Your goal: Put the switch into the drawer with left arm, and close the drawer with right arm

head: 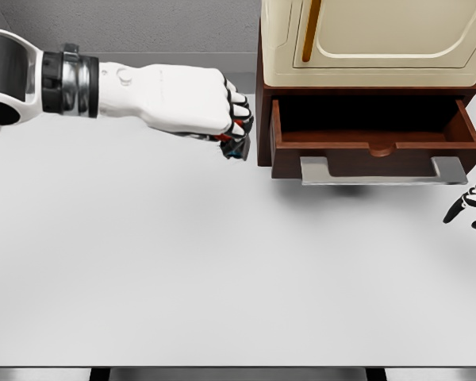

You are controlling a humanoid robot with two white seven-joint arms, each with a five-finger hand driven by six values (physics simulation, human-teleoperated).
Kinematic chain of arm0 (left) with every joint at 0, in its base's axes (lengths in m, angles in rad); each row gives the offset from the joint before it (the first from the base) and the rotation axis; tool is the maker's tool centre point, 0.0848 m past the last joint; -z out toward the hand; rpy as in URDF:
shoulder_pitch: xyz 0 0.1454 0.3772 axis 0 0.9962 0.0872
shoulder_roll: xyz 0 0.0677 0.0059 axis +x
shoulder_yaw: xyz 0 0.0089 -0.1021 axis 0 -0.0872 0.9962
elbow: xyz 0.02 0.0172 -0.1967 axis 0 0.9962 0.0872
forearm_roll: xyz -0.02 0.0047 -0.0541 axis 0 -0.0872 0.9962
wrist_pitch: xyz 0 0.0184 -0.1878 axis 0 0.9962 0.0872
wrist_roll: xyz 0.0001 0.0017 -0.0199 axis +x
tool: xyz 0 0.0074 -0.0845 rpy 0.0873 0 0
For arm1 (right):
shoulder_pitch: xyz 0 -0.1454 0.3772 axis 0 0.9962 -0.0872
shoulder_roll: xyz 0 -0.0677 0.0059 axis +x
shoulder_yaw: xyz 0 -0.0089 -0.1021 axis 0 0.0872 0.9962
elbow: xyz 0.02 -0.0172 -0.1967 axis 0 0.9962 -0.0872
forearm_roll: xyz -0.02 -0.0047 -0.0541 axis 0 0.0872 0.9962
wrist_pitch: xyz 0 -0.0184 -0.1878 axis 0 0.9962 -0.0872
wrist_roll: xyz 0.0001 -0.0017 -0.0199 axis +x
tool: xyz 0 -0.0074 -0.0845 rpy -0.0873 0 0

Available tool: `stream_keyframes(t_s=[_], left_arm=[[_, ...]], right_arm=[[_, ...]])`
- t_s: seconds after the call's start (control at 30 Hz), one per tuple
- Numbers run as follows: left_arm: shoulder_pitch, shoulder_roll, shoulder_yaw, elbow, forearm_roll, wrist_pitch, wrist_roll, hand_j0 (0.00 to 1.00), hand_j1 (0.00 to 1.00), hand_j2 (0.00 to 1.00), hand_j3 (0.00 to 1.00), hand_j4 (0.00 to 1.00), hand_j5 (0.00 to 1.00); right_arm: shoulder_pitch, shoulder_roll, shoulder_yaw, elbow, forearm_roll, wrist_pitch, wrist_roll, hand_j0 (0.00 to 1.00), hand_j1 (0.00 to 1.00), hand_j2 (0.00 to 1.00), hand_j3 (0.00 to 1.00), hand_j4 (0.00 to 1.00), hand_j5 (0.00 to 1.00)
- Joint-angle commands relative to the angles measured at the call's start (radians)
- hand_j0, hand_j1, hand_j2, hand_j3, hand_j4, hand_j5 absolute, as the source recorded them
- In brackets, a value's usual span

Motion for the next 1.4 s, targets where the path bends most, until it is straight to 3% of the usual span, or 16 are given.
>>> stream_keyframes(t_s=[0.0, 0.3, 0.43, 0.53, 0.67, 0.87, 0.93, 1.07, 1.17, 1.37], left_arm=[[0.0, -0.041, 0.002, 0.003, 0.009, 0.004, 0.001, 0.35, 0.35, 0.35, 0.35, 0.35, 0.35], [-0.052, -0.138, 0.004, 0.013, -0.003, 0.004, 0.001, 0.35, 0.35, 0.35, 0.35, 0.35, 0.35], [-0.055, -0.191, 0.025, 0.073, -0.006, 0.004, 0.001, 0.35, 0.35, 0.35, 0.35, 0.35, 0.35], [-0.055, -0.251, 0.042, 0.185, -0.004, 0.004, 0.001, 0.35, 0.35, 0.35, 0.35, 0.35, 0.35], [-0.06, -0.332, 0.039, 0.208, -0.011, 0.004, 0.001, 0.35, 0.35, 0.35, 0.35, 0.35, 0.35], [-0.074, -0.424, 0.041, 0.311, -0.018, 0.004, 0.001, 0.33, 0.33, 0.33, 0.33, 0.33, 0.33], [-0.074, -0.49, 0.044, 0.365, -0.084, 0.004, 0.001, 0.33, 0.33, 0.33, 0.33, 0.33, 0.33], [-0.077, -0.535, 0.044, 0.378, -0.09, 0.004, 0.001, 0.33, 0.33, 0.33, 0.33, 0.33, 0.33], [-0.077, -0.576, 0.059, 0.452, -0.141, 0.004, 0.001, 0.33, 0.33, 0.33, 0.33, 0.33, 0.33], [-0.078, -0.59, 0.099, 0.475, -0.21, 0.004, 0.001, 0.33, 0.33, 0.33, 0.33, 0.33, 0.33]], right_arm=[[0.0, -0.007, 0.0, 0.0, -0.007, 0.003, 0.0, 0.57, 0.57, 0.57, 0.57, 0.57, 0.57], [0.0, -0.009, 0.0, 0.0, -0.007, 0.003, 0.0, 0.57, 0.57, 0.57, 0.57, 0.57, 0.57], [0.0, -0.009, -0.001, 0.0, -0.007, 0.003, 0.0, 0.57, 0.57, 0.57, 0.57, 0.57, 0.57], [0.0, -0.009, 0.0, 0.0, -0.007, 0.003, 0.0, 0.57, 0.57, 0.57, 0.57, 0.57, 0.57], [0.0, -0.009, 0.0, 0.0, -0.007, 0.003, 0.0, 0.57, 0.57, 0.57, 0.57, 0.57, 0.57], [0.0, -0.009, 0.0, 0.0, -0.007, 0.003, 0.0, 0.56, 0.56, 0.56, 0.56, 0.56, 0.56], [0.0, -0.009, 0.0, 0.0, -0.007, 0.003, 0.0, 0.56, 0.56, 0.56, 0.56, 0.56, 0.56], [0.0, -0.009, 0.0, 0.0, -0.007, 0.003, 0.0, 0.55, 0.55, 0.55, 0.55, 0.55, 0.55], [0.0, -0.009, 0.0, 0.0, -0.008, 0.003, 0.0, 0.56, 0.56, 0.56, 0.56, 0.56, 0.56], [0.0, -0.009, 0.002, 0.0, -0.027, 0.003, 0.0, 0.55, 0.55, 0.55, 0.55, 0.55, 0.55]])
